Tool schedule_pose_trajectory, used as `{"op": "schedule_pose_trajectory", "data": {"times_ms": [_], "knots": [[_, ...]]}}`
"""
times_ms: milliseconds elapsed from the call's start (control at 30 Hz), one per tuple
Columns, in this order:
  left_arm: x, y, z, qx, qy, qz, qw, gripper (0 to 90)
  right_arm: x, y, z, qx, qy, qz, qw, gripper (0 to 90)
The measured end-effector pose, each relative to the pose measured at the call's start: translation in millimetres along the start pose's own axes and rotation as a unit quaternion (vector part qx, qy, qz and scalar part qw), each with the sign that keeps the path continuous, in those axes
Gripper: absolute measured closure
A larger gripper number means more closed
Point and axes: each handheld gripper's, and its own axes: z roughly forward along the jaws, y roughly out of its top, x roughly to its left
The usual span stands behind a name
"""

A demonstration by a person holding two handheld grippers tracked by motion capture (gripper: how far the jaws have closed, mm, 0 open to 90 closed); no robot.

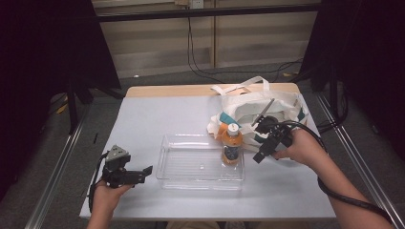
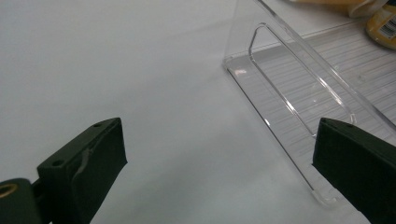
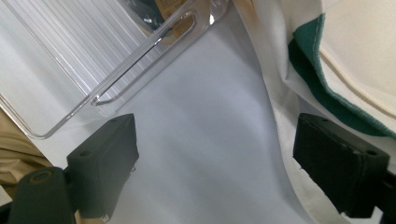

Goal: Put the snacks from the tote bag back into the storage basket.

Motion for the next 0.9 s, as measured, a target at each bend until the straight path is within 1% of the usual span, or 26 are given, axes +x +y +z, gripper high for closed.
{"op": "schedule_pose_trajectory", "data": {"times_ms": [33, 133, 167, 200, 233, 267, 367, 400, 433, 467, 533, 600, 667, 733, 900], "knots": [[0.2, 0.0, 0.0, 0.0, -0.001, -0.001, 1.0, 2.5, -0.6, -1.0, 0.4, -0.001, 0.001, -0.003, 1.0, 13.5], [0.5, -0.2, -0.1, 0.0, -0.003, -0.001, 1.0, 2.6, -1.2, -4.5, 2.0, -0.004, 0.004, 0.001, 1.0, 13.5], [0.5, -0.2, -0.2, 0.0, -0.002, -0.001, 1.0, 2.5, -1.7, -5.3, 1.7, -0.002, -0.001, -0.002, 1.0, 13.5], [0.6, -0.2, -0.5, 0.0, -0.001, -0.001, 1.0, 2.5, -1.3, -6.4, 2.0, -0.003, 0.0, 0.001, 1.0, 13.6], [0.5, -0.3, -0.6, 0.0, -0.001, -0.002, 1.0, 2.6, -1.6, -7.3, 1.4, 0.001, 0.001, -0.002, 1.0, 13.6], [0.5, -0.3, -0.6, 0.0, -0.002, -0.001, 1.0, 2.6, -1.8, -8.9, 2.1, -0.006, 0.003, 0.001, 1.0, 13.6], [0.5, -0.4, -0.3, -0.001, -0.001, -0.002, 1.0, 2.5, -1.9, -11.9, 1.5, -0.004, 0.001, 0.0, 1.0, 13.6], [0.4, -0.4, -0.3, -0.001, -0.001, -0.003, 1.0, 2.5, -1.7, -13.4, 2.2, -0.01, 0.0, 0.001, 1.0, 13.6], [0.6, -0.4, -0.5, 0.0, -0.001, -0.002, 1.0, 2.6, -2.3, -14.7, 2.0, -0.007, 0.0, -0.002, 1.0, 13.6], [0.6, -0.3, -0.4, 0.0, -0.001, -0.001, 1.0, 2.5, -1.7, -16.0, 3.1, -0.008, 0.0, 0.001, 1.0, 13.6], [0.1, -0.4, -0.1, -0.001, -0.001, -0.001, 1.0, 2.5, -2.1, -18.8, 4.8, -0.007, -0.001, 0.0, 1.0, 13.6], [-0.3, -0.5, 0.0, -0.001, 0.001, -0.003, 1.0, 2.5, -2.7, -21.6, 6.3, -0.006, -0.005, -0.003, 1.0, 13.6], [0.6, -0.5, -0.3, 0.001, -0.002, -0.001, 1.0, 2.6, -2.2, -24.2, 7.6, -0.007, -0.005, 0.003, 1.0, 13.6], [0.6, -0.6, -0.3, 0.001, -0.001, -0.001, 1.0, 2.5, -3.1, -27.1, 8.7, -0.008, -0.002, 0.002, 1.0, 13.7], [-0.5, -0.6, -0.1, -0.001, 0.002, -0.003, 1.0, 2.6, -3.9, -31.9, 11.0, -0.013, -0.002, 0.006, 0.9999, 13.7]]}}
